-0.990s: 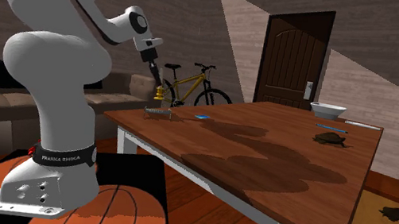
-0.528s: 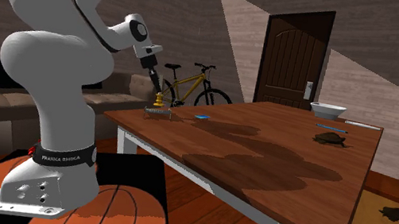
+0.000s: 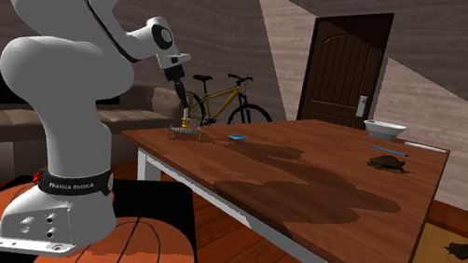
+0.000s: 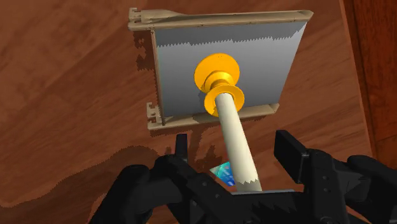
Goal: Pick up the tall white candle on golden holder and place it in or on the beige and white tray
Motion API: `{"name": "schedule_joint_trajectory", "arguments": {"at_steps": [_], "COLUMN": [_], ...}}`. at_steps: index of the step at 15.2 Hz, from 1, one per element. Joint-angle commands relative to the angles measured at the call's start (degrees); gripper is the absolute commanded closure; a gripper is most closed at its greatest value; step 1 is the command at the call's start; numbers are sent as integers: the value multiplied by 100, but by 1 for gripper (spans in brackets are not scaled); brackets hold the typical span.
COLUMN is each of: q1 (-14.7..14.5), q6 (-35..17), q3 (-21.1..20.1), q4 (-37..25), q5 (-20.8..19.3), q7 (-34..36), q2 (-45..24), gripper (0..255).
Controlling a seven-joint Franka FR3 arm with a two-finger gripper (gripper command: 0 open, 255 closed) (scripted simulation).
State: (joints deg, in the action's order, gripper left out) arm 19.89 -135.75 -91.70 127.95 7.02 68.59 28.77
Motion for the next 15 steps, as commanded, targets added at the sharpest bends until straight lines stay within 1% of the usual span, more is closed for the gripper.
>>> {"name": "schedule_joint_trajectory", "arguments": {"at_steps": [1,4,7,8,15], "q1": [0,0,-754,-928,-926], "q6": [0,0,545,691,692], "q3": [0,0,710,876,876], "q4": [0,0,-182,-242,-242], "q5": [0,0,-67,-66,-56], "q7": [0,0,43,41,34], "q2": [0,0,1,21,28], "gripper": [0,0,0,0,0]}}
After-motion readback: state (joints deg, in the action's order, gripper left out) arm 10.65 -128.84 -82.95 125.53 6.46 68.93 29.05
